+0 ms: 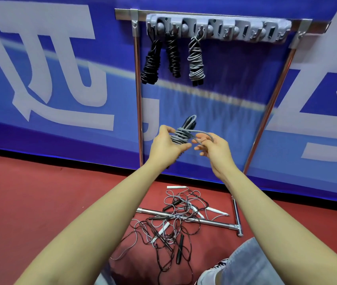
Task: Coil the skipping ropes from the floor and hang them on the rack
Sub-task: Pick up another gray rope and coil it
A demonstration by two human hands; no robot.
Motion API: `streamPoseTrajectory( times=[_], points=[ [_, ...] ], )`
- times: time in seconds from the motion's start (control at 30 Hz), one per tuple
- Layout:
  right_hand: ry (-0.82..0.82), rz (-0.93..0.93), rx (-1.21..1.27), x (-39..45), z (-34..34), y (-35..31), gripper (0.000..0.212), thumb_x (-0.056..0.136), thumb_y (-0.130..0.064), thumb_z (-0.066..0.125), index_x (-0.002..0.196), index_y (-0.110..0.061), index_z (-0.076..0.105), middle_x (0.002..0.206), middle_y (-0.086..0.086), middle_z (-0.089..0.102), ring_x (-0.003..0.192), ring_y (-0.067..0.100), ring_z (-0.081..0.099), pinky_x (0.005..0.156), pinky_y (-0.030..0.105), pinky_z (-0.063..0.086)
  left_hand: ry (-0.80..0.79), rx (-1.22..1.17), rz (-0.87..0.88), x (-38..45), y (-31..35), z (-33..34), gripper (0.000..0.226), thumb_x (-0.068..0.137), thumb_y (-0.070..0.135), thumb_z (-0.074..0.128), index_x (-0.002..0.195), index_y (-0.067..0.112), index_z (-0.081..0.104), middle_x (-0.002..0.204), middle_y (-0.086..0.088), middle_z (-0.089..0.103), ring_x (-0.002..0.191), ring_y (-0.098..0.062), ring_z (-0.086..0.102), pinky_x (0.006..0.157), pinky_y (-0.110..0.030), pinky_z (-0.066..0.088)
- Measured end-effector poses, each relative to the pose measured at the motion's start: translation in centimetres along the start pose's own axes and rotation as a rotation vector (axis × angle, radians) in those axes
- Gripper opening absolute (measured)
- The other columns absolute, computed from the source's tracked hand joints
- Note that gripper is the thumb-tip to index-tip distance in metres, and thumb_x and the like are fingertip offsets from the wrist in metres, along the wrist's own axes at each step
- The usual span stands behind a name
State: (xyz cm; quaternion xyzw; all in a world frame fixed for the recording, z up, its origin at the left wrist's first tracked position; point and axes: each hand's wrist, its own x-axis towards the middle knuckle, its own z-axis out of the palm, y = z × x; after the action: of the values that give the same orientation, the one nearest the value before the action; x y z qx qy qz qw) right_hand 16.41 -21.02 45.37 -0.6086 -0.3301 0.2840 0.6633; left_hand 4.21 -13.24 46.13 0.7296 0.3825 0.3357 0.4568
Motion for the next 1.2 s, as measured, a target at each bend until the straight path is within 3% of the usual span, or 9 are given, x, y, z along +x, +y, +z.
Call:
streamPoseTrajectory(
  times=[0.1,0.2,0.3,0.43,0.53,0.7,0.8,0.97,1.2],
  points=[
    [-0.069,0.049,0.088,0.1,0.2,0.2,0.036,0.09,0.009,0.04,0.092,-0.017,0.065,0.088,-0.007,0.071,0.079,0.006,0.061,0.066,0.021,0.04,-0.066,-0.084,0.041,-0.4,0.0,0.3,0.048,0.074,0.024,0.079,0.103,0.014,0.043,0.095,-0.011,0.065,0.072,-0.023,0.066,0.07,-0.041,0.055],
    [-0.109,0.048,0.124,0.3,-0.1,0.4,0.038,0.087,0.012,0.042,0.09,-0.016,0.066,0.077,-0.015,0.071,0.079,0.001,0.061,0.068,0.02,0.039,-0.087,-0.018,0.107,-0.2,-0.8,0.3,0.036,0.074,0.028,0.079,0.095,0.022,0.051,0.112,-0.007,0.049,0.087,-0.019,0.063,0.087,-0.033,0.052],
    [-0.111,0.044,0.14,0.4,-0.5,1.0,0.027,0.088,0.005,0.052,0.092,-0.016,0.068,0.08,-0.013,0.072,0.079,0.002,0.063,0.07,0.019,0.041,-0.077,0.028,0.168,-0.2,-0.8,0.3,0.037,0.082,0.016,0.072,0.117,0.012,0.06,0.108,-0.007,0.045,0.069,0.004,0.057,0.067,-0.009,0.047],
    [-0.058,0.034,0.142,0.3,-0.2,0.7,0.02,0.087,-0.002,0.06,0.092,-0.019,0.068,0.082,-0.013,0.072,0.087,0.007,0.064,0.076,0.019,0.044,-0.047,-0.001,0.187,-0.8,-1.3,1.1,0.056,0.09,0.021,0.061,0.14,0.027,0.039,0.106,0.001,0.058,0.08,-0.011,0.058,0.076,-0.025,0.05],
    [-0.079,0.009,0.132,0.1,0.4,0.3,0.021,0.089,-0.003,0.058,0.094,-0.021,0.068,0.085,-0.012,0.071,0.088,0.005,0.064,0.078,0.019,0.045,-0.054,0.057,0.224,-1.1,-1.7,2.0,0.059,0.094,0.021,0.048,0.147,0.032,0.023,0.125,-0.006,0.054,0.108,-0.027,0.056,0.092,-0.044,0.048],
    [-0.108,-0.028,0.101,-0.1,1.2,-0.3,0.023,0.089,0.0,0.057,0.088,-0.02,0.067,0.075,-0.014,0.071,0.079,-0.001,0.064,0.075,0.013,0.047,-0.039,0.155,0.175,-0.9,-1.1,2.8,0.075,0.092,0.003,0.041,0.152,0.021,-0.001,0.139,-0.011,0.032,0.128,-0.026,0.031,0.109,-0.042,0.026],
    [-0.103,-0.045,0.063,-0.3,1.3,-0.7,0.019,0.086,0.001,0.061,0.085,-0.017,0.068,0.07,-0.014,0.069,0.073,-0.003,0.064,0.07,0.009,0.046,0.021,0.181,0.162,-1.3,-1.0,3.0,0.087,0.079,0.001,0.051,0.15,0.025,0.007,0.132,-0.009,0.033,0.119,-0.027,0.034,0.103,-0.042,0.031],
    [-0.172,-0.046,-0.104,-0.8,1.8,-0.6,0.027,0.089,0.0,0.052,0.088,-0.019,0.07,0.098,-0.002,0.069,0.089,-0.007,0.059,0.071,0.003,0.04,0.271,0.371,0.18,-0.2,-0.9,2.1,0.051,0.08,0.013,0.064,0.125,0.016,0.042,0.108,-0.006,0.061,0.096,-0.032,0.057,0.074,-0.045,0.047],
    [-0.204,-0.115,-0.204,-0.1,0.8,-0.5,0.029,0.088,0.004,0.052,0.099,-0.017,0.07,0.106,0.007,0.066,0.099,0.013,0.06,0.086,0.018,0.044,-0.044,0.062,-0.014,0.3,-0.3,0.7,0.048,0.073,-0.003,0.061,0.11,0.013,0.035,0.078,-0.001,0.056,0.059,-0.014,0.051,0.045,-0.016,0.041]
  ],
)
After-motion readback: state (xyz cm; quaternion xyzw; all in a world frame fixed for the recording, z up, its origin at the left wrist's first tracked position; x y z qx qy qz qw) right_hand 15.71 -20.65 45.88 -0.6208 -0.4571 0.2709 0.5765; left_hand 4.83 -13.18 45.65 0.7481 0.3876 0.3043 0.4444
